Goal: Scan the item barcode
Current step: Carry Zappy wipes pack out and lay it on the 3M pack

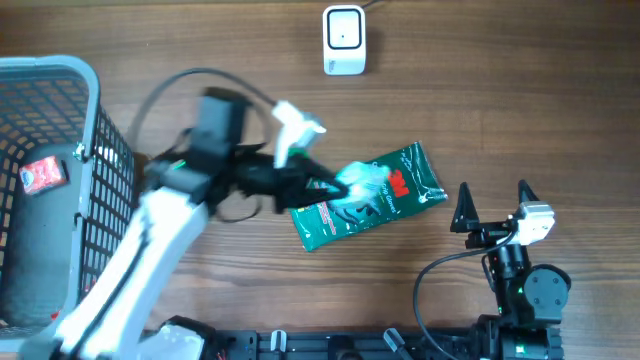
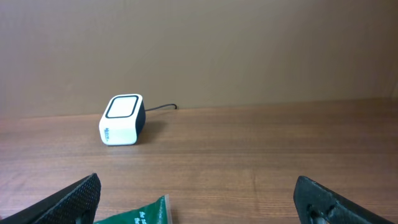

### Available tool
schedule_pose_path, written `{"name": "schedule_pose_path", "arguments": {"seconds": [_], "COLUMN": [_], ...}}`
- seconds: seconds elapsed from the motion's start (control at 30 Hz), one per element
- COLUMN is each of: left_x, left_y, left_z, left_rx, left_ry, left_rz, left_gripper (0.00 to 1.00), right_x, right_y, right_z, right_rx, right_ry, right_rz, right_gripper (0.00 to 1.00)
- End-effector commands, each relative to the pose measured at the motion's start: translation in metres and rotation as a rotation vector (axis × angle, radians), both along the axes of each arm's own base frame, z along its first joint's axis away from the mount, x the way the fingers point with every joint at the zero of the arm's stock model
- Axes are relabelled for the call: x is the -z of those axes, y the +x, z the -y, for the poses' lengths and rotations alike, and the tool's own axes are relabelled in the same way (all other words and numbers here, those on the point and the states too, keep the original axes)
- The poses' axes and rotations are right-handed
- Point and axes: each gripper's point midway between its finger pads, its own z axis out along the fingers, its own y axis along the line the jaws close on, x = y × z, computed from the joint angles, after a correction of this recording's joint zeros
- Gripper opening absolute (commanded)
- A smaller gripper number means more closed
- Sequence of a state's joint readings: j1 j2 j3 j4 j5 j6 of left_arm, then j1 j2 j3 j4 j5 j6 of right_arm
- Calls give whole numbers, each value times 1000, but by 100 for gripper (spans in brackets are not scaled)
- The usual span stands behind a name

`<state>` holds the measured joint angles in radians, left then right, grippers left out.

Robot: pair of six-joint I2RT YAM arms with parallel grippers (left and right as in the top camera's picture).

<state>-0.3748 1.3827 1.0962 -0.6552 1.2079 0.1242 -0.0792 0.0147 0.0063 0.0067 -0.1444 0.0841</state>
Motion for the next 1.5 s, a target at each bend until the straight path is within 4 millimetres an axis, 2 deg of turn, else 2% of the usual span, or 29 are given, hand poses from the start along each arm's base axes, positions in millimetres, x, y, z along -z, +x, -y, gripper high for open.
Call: {"name": "schedule_pose_path", "arguments": {"seconds": [0.0,0.07,0.17,0.23,0.33,0.37,0.43,0.47,0.6,0.73,0.77,0.8,0.83,0.87,1.0,1.03,1.1,1.13,1.2,1.3,1.33,1.37,1.47], "left_x": [50,93,123,134,161,170,188,188,172,142,129,116,103,82,24,13,-8,-18,-53,-114,-129,-145,-159], "left_y": [11,25,29,30,44,51,66,68,77,95,100,105,108,113,118,123,136,138,139,124,117,107,84], "left_z": [35,50,52,53,47,43,33,32,40,40,39,38,37,36,33,21,-21,-37,-91,-174,-197,-230,-296], "left_rx": [67,47,34,29,-97,-165,-319,-335,-356,-462,-499,-538,-567,-606,-664,-733,-942,-1015,-1278,-1688,-1787,-1908,-2165], "left_ry": [21,71,109,125,259,313,417,423,404,457,477,495,504,502,434,449,527,553,595,520,486,438,299], "left_rz": [-201,-365,-458,-481,-489,-510,-560,-571,-556,-420,-374,-324,-285,-229,-113,-68,47,86,185,274,284,276,163], "left_gripper": [4,4,4,4,6,9,36,41,56,65,76,82,86,88,91,93,94,99,100,100,100,100,100], "right_x": [-1,-1,-1,-1,-1,-1,-1,-1,-1,-1,-1,-1,-1,-1,-1,-1,-1,-1,-1,-1,-1,-1,-1], "right_y": [0,0,0,0,0,0,0,0,0,0,0,0,0,0,0,0,0,0,0,0,0,0,0], "right_z": [1,1,1,1,1,1,1,1,1,1,1,1,1,1,1,1,1,1,1,1,1,1,1], "right_rx": [9,9,9,9,9,9,9,9,9,9,9,9,9,9,9,9,9,9,9,9,9,9,9], "right_ry": [-6,-6,-6,-6,-6,-6,-6,-6,-6,-6,-6,-6,-6,-6,-6,-6,-6,-6,-6,-6,-6,-6,-6], "right_rz": [6,6,6,6,6,6,6,6,5,5,5,5,5,5,5,5,5,5,5,5,5,5,5], "right_gripper": [100,100,100,99,100,100,100,100,100,100,100,100,100,100,100,100,100,100,100,100,100,100,100]}}
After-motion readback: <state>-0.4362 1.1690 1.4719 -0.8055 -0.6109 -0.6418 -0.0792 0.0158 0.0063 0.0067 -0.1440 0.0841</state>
